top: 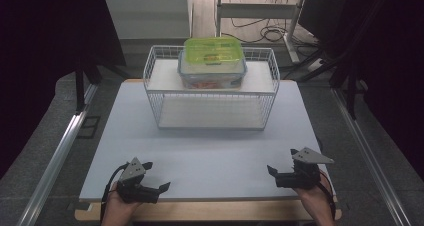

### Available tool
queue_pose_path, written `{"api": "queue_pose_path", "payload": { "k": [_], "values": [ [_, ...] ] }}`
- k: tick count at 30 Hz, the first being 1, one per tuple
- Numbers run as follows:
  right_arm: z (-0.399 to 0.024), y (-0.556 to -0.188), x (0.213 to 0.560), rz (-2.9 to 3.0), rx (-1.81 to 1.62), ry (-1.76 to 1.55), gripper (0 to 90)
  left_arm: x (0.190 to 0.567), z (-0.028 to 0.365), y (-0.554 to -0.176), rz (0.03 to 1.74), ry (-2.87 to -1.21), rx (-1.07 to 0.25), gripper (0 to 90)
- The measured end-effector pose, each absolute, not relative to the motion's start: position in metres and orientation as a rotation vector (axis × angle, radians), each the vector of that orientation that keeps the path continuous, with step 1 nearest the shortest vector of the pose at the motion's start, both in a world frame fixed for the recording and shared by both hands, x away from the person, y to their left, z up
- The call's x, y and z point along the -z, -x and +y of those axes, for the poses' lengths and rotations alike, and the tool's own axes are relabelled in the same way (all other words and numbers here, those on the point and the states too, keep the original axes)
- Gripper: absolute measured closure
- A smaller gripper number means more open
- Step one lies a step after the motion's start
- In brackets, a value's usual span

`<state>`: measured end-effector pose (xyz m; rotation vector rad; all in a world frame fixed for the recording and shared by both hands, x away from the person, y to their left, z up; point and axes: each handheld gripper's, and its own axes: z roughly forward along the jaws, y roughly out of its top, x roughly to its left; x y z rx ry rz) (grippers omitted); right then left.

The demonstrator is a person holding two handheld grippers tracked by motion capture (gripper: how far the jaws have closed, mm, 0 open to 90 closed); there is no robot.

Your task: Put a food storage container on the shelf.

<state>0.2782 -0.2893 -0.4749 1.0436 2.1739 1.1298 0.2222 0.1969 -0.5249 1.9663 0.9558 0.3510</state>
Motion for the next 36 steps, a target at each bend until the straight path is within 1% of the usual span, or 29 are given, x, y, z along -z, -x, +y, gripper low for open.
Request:
{"api": "queue_pose_path", "payload": {
  "k": [13, 36],
  "values": [
    [-0.310, -0.272, 0.479, 2.130, -1.079, -1.091, 0.0, 0.525, 0.197, -0.222, 0.957, -1.966, -0.350, 5.3],
    [-0.335, -0.267, 0.494, 2.095, -0.995, -1.158, 0.0, 0.526, 0.197, -0.223, 0.957, -1.969, -0.350, 5.3]
  ]
}}
